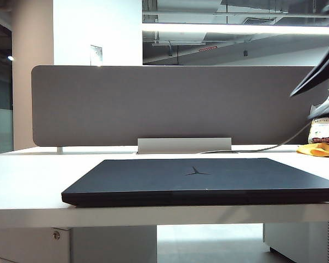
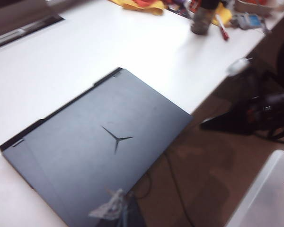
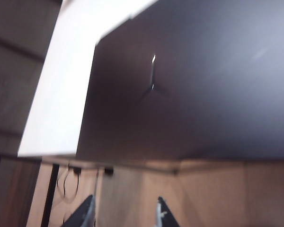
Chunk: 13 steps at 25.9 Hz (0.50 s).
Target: Open the lid of the laptop and use the keypad to enter the password "123".
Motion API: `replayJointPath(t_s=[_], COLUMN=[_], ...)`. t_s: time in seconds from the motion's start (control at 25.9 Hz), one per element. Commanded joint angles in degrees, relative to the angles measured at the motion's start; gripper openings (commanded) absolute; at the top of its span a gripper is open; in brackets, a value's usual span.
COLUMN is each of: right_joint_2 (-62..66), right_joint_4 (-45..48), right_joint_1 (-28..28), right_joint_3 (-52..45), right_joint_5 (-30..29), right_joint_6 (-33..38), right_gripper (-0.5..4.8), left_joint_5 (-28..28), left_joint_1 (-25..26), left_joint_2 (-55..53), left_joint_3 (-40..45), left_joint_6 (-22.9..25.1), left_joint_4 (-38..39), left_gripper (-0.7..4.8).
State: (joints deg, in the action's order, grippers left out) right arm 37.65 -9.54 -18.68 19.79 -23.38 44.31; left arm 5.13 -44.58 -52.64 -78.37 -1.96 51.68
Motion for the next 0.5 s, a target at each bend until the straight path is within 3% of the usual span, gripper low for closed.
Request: replayJointPath(t_s=[0.04,0.31,0.5], right_joint_2=[4.76,18.03,28.35], right_joint_4=[4.96,15.63,23.87], right_joint_1=[-5.90,-14.93,-17.92], right_joint_3=[0.24,0.33,0.39], right_joint_5=[4.83,6.73,6.49], right_joint_6=[1.53,5.90,8.44], right_gripper=[1.59,1.61,2.38], left_joint_5=[0.02,0.02,0.02], left_joint_1=[-0.66,-1.18,-1.18], left_joint_2=[-1.18,-2.03,-2.05], left_joint_3=[-0.22,-0.26,-0.44], left_joint_6=[0.22,0.00,0.02], left_joint_4=[0.22,0.55,1.36], left_gripper=[-0.05,-0.05,-0.05])
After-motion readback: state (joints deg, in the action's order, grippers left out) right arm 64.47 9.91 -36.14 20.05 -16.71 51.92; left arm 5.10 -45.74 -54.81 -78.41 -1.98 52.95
